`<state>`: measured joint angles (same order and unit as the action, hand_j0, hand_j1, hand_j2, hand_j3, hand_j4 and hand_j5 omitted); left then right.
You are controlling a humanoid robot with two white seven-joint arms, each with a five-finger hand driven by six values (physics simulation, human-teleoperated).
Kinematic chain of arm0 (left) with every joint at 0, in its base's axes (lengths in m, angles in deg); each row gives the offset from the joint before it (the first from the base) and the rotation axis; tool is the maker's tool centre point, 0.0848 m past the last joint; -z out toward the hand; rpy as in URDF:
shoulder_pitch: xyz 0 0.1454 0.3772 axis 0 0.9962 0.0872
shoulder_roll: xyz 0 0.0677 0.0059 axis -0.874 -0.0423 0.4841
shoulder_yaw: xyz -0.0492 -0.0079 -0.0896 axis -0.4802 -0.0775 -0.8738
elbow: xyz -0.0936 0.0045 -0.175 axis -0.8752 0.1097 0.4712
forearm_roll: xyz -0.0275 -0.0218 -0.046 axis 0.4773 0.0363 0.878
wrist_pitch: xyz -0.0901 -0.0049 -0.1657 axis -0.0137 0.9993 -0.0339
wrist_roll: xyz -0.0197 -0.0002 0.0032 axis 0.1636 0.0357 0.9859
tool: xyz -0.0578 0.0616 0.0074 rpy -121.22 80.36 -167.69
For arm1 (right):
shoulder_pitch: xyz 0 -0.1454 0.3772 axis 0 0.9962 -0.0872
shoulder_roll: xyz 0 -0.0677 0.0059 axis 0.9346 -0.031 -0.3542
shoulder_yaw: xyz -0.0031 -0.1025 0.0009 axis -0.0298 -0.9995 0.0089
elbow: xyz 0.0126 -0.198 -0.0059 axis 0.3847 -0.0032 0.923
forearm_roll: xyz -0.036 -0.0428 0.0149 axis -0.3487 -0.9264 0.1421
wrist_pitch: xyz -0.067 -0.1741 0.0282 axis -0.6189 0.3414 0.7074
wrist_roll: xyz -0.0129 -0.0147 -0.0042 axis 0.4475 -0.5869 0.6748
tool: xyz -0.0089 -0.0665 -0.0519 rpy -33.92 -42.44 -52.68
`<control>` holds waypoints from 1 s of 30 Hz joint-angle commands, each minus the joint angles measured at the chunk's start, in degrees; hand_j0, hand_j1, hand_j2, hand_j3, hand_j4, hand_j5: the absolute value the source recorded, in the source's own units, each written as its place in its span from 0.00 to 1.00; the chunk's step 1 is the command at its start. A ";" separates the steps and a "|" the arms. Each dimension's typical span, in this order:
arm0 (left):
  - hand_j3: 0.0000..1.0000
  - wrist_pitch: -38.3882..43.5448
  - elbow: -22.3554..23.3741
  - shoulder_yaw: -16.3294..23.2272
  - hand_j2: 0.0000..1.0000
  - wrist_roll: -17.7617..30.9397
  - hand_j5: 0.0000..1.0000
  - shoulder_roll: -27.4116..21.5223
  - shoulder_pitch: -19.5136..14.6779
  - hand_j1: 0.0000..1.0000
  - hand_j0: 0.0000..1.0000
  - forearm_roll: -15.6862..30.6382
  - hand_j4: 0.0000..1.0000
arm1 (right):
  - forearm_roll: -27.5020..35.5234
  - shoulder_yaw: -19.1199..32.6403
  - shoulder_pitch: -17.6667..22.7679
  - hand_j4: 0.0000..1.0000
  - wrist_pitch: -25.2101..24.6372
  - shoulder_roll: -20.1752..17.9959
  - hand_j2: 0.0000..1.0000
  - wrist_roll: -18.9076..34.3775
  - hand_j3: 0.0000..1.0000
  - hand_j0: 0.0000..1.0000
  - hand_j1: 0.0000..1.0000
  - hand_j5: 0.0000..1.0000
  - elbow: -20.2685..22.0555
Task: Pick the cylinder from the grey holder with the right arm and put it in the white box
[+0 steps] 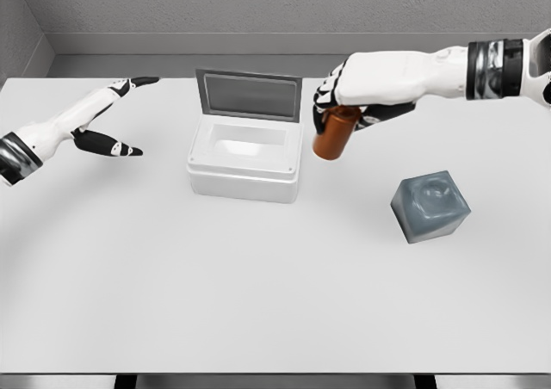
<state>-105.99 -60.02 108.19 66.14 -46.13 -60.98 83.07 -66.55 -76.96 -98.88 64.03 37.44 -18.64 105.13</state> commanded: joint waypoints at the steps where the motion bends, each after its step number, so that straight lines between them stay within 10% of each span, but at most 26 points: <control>1: 1.00 0.08 -0.01 0.04 1.00 0.02 1.00 -0.05 -0.09 1.00 1.00 0.43 1.00 | 0.47 0.17 -0.17 0.46 -0.12 1.17 0.46 -0.04 0.46 0.46 0.46 0.46 -1.19; 30: 1.00 0.08 -0.09 0.04 1.00 0.02 1.00 -0.05 0.00 1.00 1.00 0.52 1.00 | 0.38 0.52 -0.26 0.44 -0.12 10.67 0.44 -0.39 0.44 0.44 0.44 0.44 -11.39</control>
<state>-105.99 -60.08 108.27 66.19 -46.19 -60.98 83.13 -66.49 -76.56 -98.97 64.03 47.79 -19.00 94.87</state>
